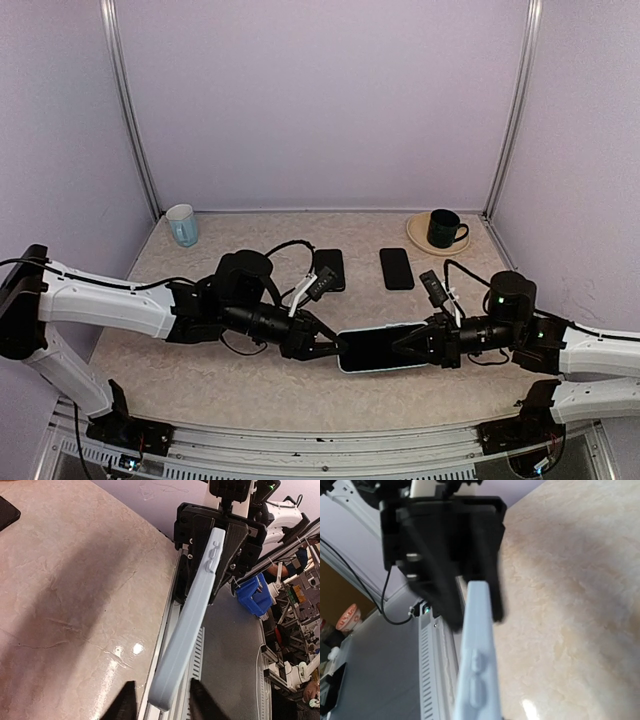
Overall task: Put the phone into the phone case
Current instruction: Press the phone with the phone case.
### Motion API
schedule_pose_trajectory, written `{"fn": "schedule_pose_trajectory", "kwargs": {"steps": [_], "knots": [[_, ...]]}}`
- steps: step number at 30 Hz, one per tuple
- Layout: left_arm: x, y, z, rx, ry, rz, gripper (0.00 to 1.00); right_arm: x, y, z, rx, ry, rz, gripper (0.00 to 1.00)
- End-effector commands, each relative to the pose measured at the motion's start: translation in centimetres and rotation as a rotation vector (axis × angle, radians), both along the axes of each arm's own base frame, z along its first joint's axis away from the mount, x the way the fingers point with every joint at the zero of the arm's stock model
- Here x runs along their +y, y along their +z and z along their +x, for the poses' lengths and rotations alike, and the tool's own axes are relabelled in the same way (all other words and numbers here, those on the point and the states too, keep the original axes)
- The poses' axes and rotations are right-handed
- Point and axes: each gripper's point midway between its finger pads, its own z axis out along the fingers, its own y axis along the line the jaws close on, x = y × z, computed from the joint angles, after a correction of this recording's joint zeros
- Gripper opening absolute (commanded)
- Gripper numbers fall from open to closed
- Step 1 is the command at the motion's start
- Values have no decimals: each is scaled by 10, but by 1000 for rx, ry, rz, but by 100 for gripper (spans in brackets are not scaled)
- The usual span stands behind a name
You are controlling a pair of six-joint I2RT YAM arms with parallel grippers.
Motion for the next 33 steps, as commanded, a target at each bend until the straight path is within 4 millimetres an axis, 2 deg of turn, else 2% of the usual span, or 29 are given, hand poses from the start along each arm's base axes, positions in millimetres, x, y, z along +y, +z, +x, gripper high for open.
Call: {"fn": "schedule_pose_trajectory", "kwargs": {"steps": [1,4,5,10,12,14,17,20,29,33], "knots": [[2,13,16,-94,79,10,67,3,8,1,-21,-2,29,0],[13,20,24,-177,121,46,95,3,8,2,-8,-10,24,0],[17,28,28,-217,147,52,98,3,6,3,1,-11,21,0],[30,64,35,-484,265,74,99,8,3,4,57,-2,12,0],[34,68,35,-601,301,103,99,10,0,5,81,-1,1,0],[38,67,37,-720,350,135,99,12,-1,8,97,-11,-6,0],[35,62,30,-840,355,145,99,13,-3,10,126,-20,-16,0],[27,59,13,-922,302,122,99,13,-3,9,148,-21,-18,0],[-4,43,-17,-1135,213,138,99,17,-3,6,216,6,-16,0],[-21,33,-33,-1173,150,141,99,19,-2,6,229,13,-9,0]]}}
